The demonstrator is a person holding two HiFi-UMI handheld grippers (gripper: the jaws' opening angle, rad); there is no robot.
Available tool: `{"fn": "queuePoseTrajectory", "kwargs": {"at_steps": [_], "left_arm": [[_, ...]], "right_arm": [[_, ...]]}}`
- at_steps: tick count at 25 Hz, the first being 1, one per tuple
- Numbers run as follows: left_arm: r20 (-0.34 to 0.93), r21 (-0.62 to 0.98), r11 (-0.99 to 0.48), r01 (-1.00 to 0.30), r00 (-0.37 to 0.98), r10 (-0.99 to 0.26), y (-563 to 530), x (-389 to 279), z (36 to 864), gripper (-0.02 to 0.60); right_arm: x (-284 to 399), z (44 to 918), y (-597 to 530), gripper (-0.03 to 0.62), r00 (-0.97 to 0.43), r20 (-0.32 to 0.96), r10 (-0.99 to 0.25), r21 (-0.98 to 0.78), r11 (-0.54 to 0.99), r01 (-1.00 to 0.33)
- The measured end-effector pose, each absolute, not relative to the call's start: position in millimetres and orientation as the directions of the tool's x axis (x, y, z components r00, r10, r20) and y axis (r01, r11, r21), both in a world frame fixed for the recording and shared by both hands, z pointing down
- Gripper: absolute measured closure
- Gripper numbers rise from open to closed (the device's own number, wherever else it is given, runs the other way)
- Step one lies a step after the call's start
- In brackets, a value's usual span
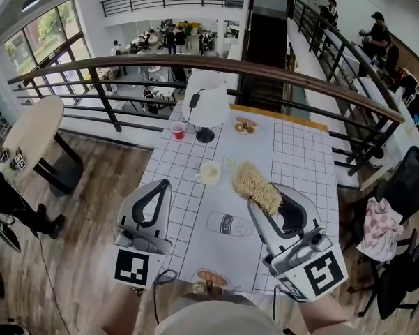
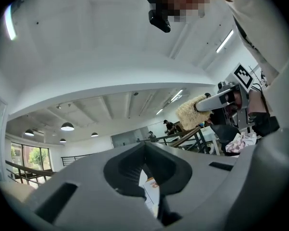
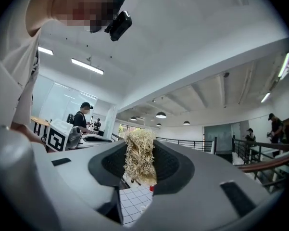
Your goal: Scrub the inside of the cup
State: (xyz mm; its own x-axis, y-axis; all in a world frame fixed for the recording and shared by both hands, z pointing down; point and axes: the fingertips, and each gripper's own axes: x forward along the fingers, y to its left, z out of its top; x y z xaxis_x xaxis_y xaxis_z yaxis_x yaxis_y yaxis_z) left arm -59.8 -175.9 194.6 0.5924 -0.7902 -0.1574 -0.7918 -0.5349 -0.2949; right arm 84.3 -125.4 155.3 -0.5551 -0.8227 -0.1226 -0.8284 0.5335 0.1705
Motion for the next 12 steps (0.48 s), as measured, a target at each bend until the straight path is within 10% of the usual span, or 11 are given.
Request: {"fn": "queuePoseTrajectory", "kwargs": {"at_steps": [12], "left_arm": [[-0.066, -0.241, -0.56, -0.793, 0.589, -0.805, -140, -58, 235, 0.568]], "right_arm": [[107, 202, -93, 0.468, -0.433, -0.072, -0.899, 0.195, 0.413, -0.89]]}}
